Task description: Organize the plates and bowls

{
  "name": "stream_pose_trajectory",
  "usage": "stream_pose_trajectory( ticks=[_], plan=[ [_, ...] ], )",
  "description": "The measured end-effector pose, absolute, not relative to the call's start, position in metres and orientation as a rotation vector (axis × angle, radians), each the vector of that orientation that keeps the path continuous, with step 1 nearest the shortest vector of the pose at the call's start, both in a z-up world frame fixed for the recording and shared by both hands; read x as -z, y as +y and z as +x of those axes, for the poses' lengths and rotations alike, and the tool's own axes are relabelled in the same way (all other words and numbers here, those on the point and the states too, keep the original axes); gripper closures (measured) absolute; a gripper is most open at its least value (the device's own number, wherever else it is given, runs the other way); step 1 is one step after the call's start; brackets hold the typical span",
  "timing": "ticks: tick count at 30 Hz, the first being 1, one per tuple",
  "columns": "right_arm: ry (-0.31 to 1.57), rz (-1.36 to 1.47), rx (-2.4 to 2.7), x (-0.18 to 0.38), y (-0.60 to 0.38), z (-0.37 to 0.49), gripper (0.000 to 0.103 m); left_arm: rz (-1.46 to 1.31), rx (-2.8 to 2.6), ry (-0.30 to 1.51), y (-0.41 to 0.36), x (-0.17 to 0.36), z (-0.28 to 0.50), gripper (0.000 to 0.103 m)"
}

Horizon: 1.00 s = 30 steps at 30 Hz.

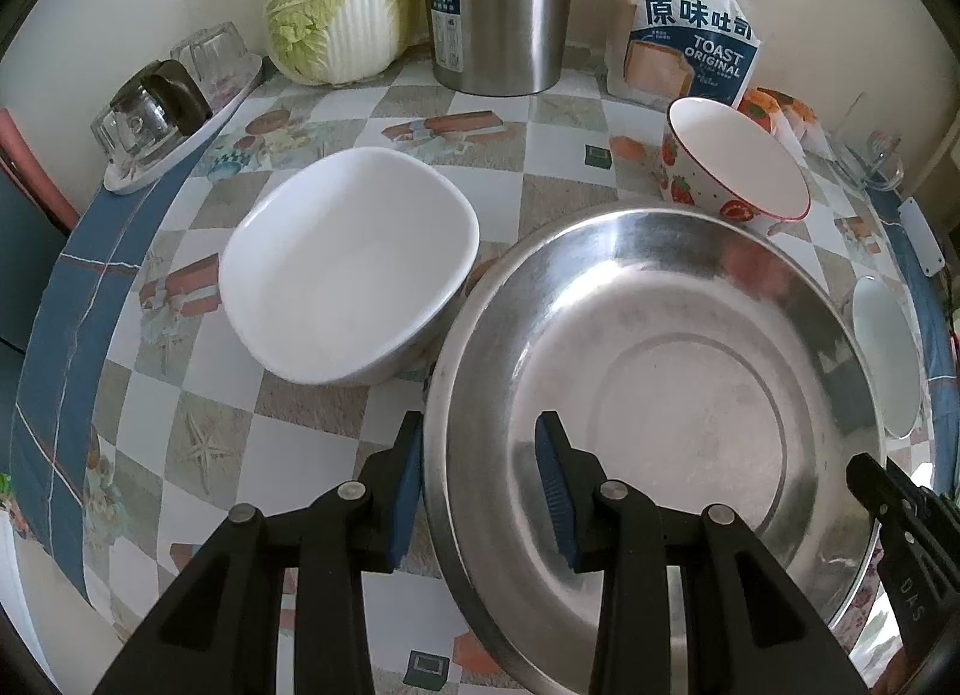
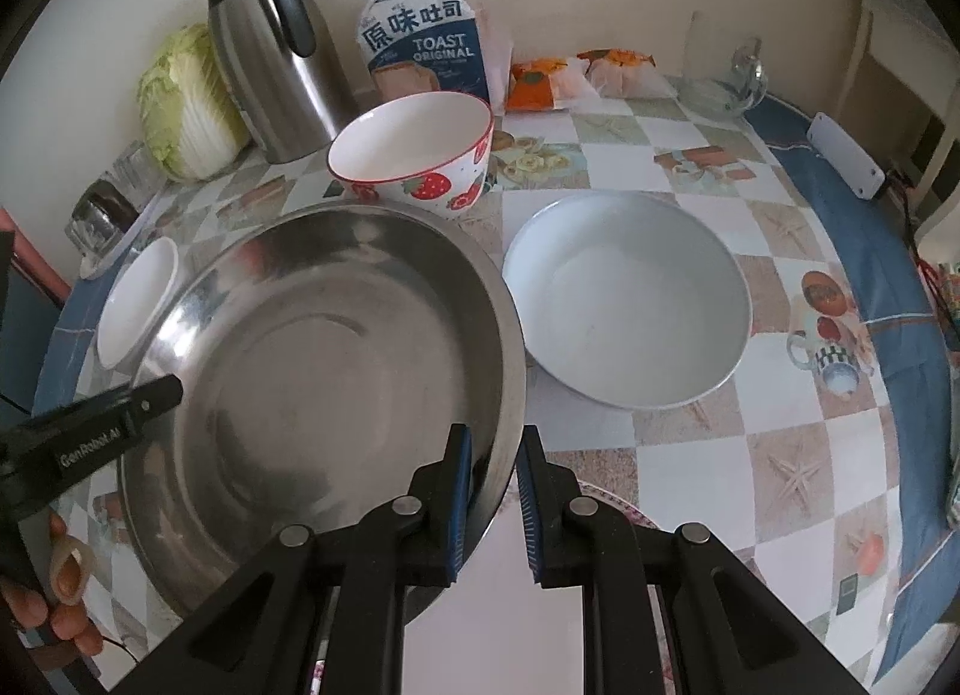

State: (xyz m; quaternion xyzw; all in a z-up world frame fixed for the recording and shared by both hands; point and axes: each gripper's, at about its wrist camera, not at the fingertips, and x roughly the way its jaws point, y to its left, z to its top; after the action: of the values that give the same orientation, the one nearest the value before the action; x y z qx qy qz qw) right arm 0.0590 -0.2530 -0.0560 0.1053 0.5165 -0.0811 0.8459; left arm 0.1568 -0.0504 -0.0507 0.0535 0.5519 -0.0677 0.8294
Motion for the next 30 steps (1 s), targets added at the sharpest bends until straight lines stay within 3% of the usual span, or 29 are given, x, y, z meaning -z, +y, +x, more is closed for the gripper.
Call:
stream_pose_trajectory(
  ticks=[10,15,30],
  plan=[
    [1.079,0.186,0.173,0.059,-0.246,0.063,0.083,0.132,0.138,1.138,-0.053,0.052,0.161,0.062],
    [1.066,0.18,0.169,0.06,-0.244,0.064,0.077,0.146,0.14,1.13,-0.056,0.053,0.16,0.061],
    [1.07,0.204,0.175,0.059,-0.25,0.064,0.077,0.132,0.149,1.103,-0.053,0.042,0.156,0.059]
  ],
)
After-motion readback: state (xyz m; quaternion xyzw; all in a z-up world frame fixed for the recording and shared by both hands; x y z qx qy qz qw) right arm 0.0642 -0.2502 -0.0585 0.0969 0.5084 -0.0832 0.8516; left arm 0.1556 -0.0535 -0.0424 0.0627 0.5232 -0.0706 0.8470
